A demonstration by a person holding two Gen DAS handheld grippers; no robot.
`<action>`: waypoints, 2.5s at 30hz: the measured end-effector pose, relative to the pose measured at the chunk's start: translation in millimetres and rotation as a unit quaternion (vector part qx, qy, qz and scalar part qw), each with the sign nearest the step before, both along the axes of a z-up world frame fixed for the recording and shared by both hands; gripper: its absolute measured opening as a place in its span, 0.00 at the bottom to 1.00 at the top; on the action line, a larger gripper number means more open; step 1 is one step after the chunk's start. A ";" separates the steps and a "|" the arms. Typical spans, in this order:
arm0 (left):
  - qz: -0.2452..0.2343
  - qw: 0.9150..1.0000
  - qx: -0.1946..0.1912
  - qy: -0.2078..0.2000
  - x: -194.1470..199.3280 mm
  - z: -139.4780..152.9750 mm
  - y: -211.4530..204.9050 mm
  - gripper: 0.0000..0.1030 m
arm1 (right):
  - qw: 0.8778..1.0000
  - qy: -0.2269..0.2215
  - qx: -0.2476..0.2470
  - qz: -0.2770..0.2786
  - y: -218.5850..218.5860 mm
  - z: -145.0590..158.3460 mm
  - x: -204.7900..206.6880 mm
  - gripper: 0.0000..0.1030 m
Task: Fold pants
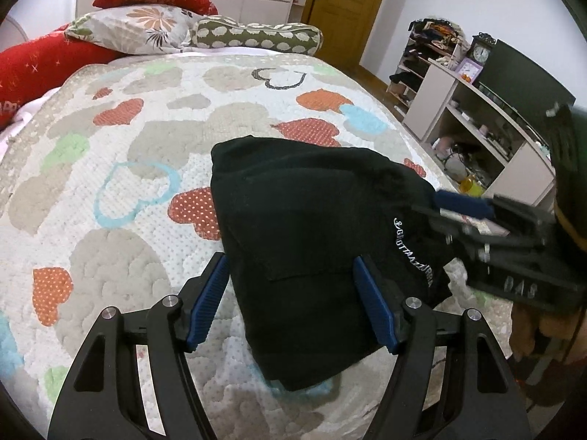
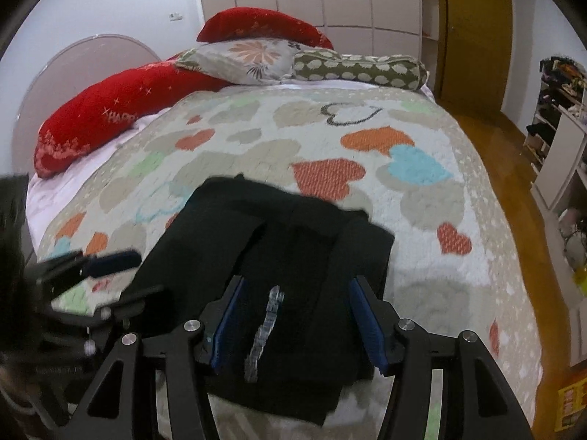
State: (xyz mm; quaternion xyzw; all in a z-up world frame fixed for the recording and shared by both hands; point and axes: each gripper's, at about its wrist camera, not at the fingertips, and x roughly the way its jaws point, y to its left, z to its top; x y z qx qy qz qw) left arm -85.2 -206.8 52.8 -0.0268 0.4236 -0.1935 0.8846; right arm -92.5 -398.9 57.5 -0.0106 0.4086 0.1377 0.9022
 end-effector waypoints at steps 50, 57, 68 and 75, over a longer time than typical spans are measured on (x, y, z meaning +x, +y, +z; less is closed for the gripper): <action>0.012 1.000 -0.003 0.011 8.4 -5.7 -1.0 0.68 | 0.994 0.012 0.089 -0.066 -50.2 -10.1 -9.7 0.52; 0.015 1.000 -0.008 0.006 10.2 0.3 2.0 0.68 | 0.996 0.014 0.071 -0.051 -37.5 -9.9 -9.2 0.52; 0.022 0.999 -0.035 0.017 16.6 5.0 17.5 0.68 | 0.994 0.040 0.078 -0.062 -41.5 -23.7 -1.4 0.52; 0.026 0.999 -0.035 0.025 19.7 2.6 18.5 0.68 | 0.993 0.045 0.081 -0.067 -46.5 -25.3 0.4 0.54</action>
